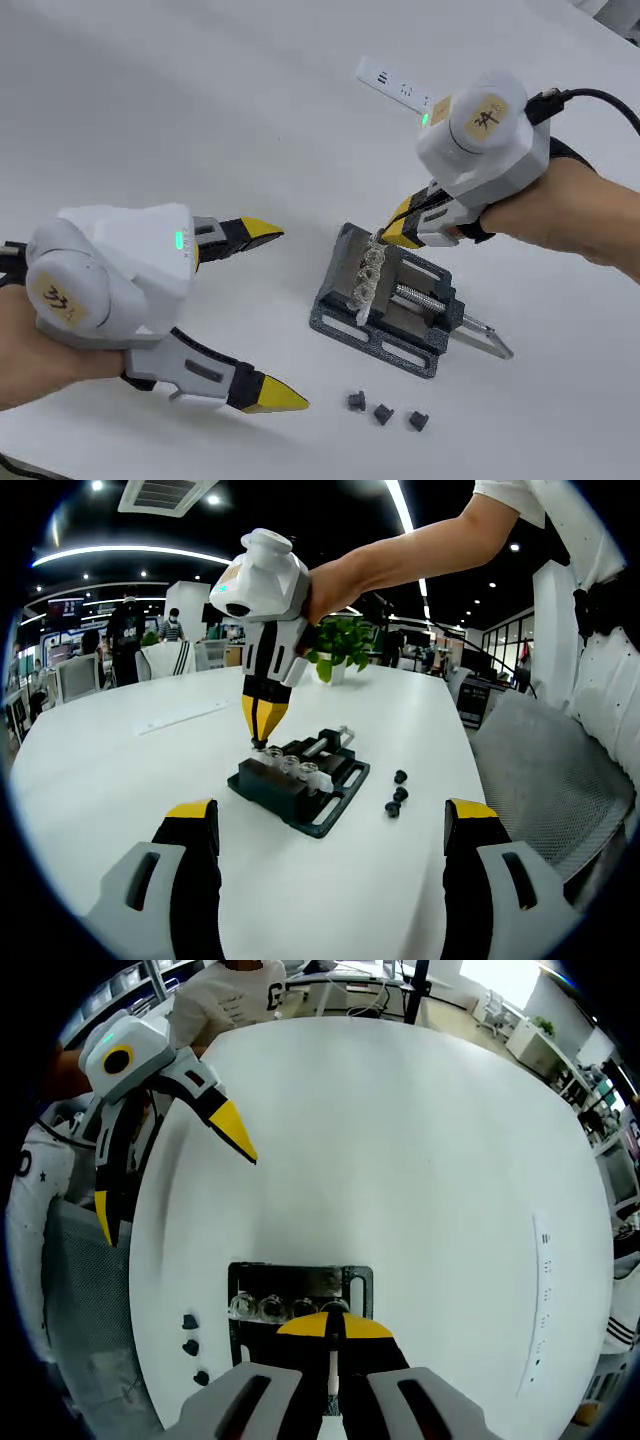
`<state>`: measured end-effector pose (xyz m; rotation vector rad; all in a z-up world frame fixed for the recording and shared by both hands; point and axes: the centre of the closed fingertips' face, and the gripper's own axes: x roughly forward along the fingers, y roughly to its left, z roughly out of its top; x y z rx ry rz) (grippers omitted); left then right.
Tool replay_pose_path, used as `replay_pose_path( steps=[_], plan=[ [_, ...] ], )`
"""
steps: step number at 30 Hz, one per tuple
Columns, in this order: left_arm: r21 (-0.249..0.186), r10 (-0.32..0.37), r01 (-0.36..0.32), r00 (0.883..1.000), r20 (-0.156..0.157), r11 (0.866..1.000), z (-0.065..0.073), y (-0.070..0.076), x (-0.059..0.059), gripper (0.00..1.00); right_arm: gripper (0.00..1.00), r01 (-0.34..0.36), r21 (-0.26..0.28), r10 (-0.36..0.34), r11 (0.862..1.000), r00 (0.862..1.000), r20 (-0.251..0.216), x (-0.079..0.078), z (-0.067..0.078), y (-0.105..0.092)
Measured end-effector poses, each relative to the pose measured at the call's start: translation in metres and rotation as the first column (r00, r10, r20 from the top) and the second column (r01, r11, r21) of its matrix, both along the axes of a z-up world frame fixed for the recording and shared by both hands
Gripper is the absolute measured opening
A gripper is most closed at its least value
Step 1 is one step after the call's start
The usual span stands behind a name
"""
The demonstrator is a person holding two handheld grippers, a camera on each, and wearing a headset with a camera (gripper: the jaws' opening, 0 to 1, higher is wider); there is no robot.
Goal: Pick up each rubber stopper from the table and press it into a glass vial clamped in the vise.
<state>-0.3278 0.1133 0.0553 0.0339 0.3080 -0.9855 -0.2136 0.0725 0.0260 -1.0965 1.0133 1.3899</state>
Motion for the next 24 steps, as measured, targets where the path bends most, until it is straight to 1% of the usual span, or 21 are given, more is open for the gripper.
replay_pose_path(
  steps=[3,6,9,11,13,16,17,19,21,24],
  plan=[
    [0.001,0.002,-0.002,1.000,-0.001,1.000,0.000,0.000,0.000,0.93,0.00,0.002,-0.003,-0.002,1.000,1.000,-0.005,0.000,0.000,-0.001],
    [0.000,0.003,-0.003,1.000,0.000,1.000,0.000,0.000,0.000,0.93,0.00,-0.010,-0.007,0.010,1.000,1.000,0.005,-0.002,0.000,-0.001],
    [0.000,0.004,-0.004,1.000,0.002,1.000,0.000,0.000,0.000,0.93,0.00,-0.011,-0.013,0.011,1.000,1.000,0.003,-0.002,-0.001,-0.002],
    [0.002,0.001,-0.001,1.000,0.004,1.000,0.001,-0.001,0.000,0.92,0.00,-0.036,-0.018,0.036,0.999,0.999,0.022,-0.003,-0.002,-0.002],
    [0.000,0.003,-0.003,1.000,0.003,1.000,0.001,-0.002,0.000,0.92,0.00,-0.037,-0.021,0.038,0.999,0.999,0.028,-0.005,-0.003,-0.004],
    [0.001,0.003,-0.003,1.000,0.006,1.000,0.001,-0.003,-0.001,0.92,0.00,-0.027,-0.020,0.028,0.999,0.999,0.026,-0.006,-0.002,-0.004],
    [0.001,0.003,-0.003,1.000,0.006,1.000,0.001,-0.004,-0.001,0.92,0.00,-0.045,-0.022,0.046,0.999,0.998,0.036,-0.007,-0.003,-0.004],
    [-0.001,0.003,-0.003,1.000,0.008,1.000,0.002,-0.005,-0.001,0.92,0.00,-0.059,-0.035,0.061,0.998,0.997,0.051,-0.008,-0.003,-0.004],
    [-0.002,0.002,-0.002,1.000,0.008,1.000,0.003,-0.007,-0.001,0.92,0.00,-0.036,-0.040,0.038,0.999,0.998,0.051,-0.006,-0.003,-0.004],
    [0.002,-0.007,0.007,1.000,0.009,1.000,0.006,-0.010,-0.004,0.92,0.00,-0.076,-0.048,0.079,0.996,0.995,0.058,-0.006,-0.002,-0.002]
  ],
)
